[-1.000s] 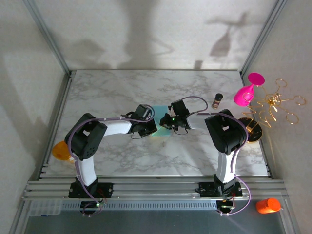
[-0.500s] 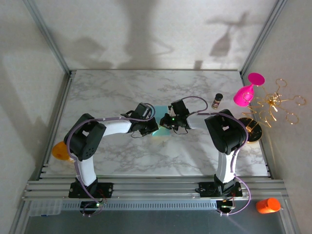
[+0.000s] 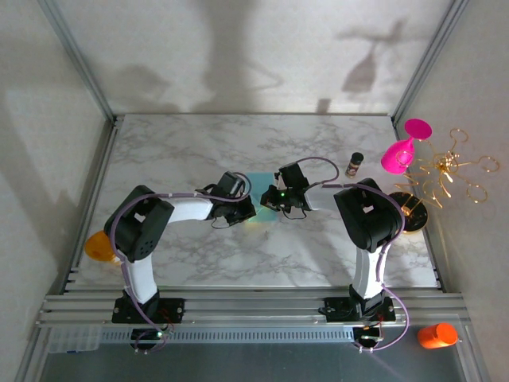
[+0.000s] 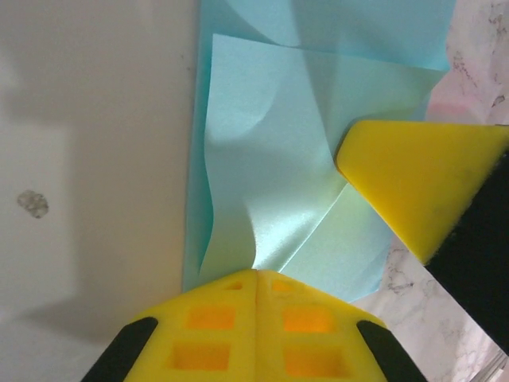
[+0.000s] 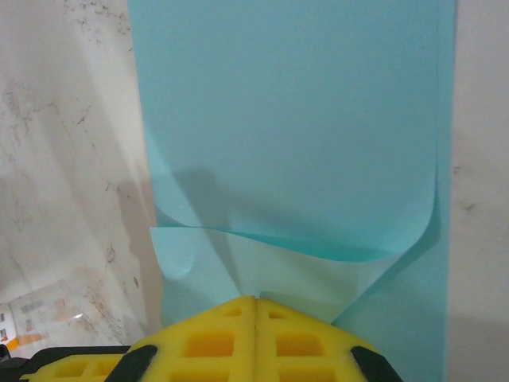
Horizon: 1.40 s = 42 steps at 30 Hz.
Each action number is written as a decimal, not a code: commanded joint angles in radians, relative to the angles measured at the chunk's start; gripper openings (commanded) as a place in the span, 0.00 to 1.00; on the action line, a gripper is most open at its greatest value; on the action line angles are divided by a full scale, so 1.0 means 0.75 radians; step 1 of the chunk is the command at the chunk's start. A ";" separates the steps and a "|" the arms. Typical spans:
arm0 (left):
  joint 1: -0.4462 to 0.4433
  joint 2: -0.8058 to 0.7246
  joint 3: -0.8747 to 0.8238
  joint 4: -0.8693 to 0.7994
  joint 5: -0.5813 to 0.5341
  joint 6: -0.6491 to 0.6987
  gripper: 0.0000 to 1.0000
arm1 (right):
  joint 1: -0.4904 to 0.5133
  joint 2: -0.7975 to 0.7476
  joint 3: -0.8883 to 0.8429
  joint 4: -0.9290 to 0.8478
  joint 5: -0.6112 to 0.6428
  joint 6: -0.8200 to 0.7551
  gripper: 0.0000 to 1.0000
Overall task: Fold a paper plane with a square sheet of paper (pick it up from the middle)
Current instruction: Fold the triangle a second time at the center of the table.
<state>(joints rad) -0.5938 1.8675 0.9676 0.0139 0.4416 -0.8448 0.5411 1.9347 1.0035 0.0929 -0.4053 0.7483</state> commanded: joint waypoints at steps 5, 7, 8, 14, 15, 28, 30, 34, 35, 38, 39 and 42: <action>0.047 -0.020 -0.085 -0.068 -0.045 0.036 0.05 | -0.003 0.100 -0.037 -0.209 0.129 -0.014 0.00; 0.043 -0.029 -0.105 -0.063 -0.039 0.031 0.05 | -0.004 0.098 -0.036 -0.206 0.125 -0.014 0.00; 0.043 -0.031 -0.114 -0.063 -0.037 0.030 0.04 | -0.004 0.096 -0.035 -0.201 0.120 -0.015 0.00; 0.043 -0.021 -0.124 -0.059 -0.038 0.031 0.03 | -0.003 0.017 0.031 -0.130 0.040 -0.058 0.00; 0.043 -0.021 -0.124 -0.059 -0.040 0.032 0.03 | -0.004 -0.009 0.061 -0.123 0.028 -0.073 0.00; 0.043 -0.014 -0.096 -0.068 -0.032 0.053 0.02 | 0.065 -0.020 0.116 -0.096 -0.036 -0.118 0.00; 0.043 -0.015 -0.092 -0.072 -0.032 0.055 0.03 | 0.075 0.010 0.123 -0.109 -0.036 -0.114 0.00; 0.043 -0.026 -0.084 -0.079 -0.034 0.058 0.03 | 0.075 0.057 0.116 -0.137 0.007 -0.096 0.00; 0.043 -0.033 -0.083 -0.085 -0.037 0.059 0.03 | 0.073 0.067 0.112 -0.149 0.022 -0.094 0.00; 0.043 -0.055 -0.093 -0.098 -0.043 0.072 0.03 | 0.062 0.083 0.092 -0.164 0.060 -0.078 0.00; 0.043 -0.061 -0.097 -0.103 -0.043 0.074 0.04 | 0.060 0.088 0.086 -0.170 0.069 -0.072 0.00; 0.045 -0.069 -0.113 -0.117 -0.045 0.085 0.05 | 0.052 0.100 0.075 -0.204 0.110 -0.066 0.00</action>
<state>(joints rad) -0.5720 1.8336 0.9142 0.0475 0.4450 -0.8078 0.5915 1.9656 1.0775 0.0269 -0.4110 0.6903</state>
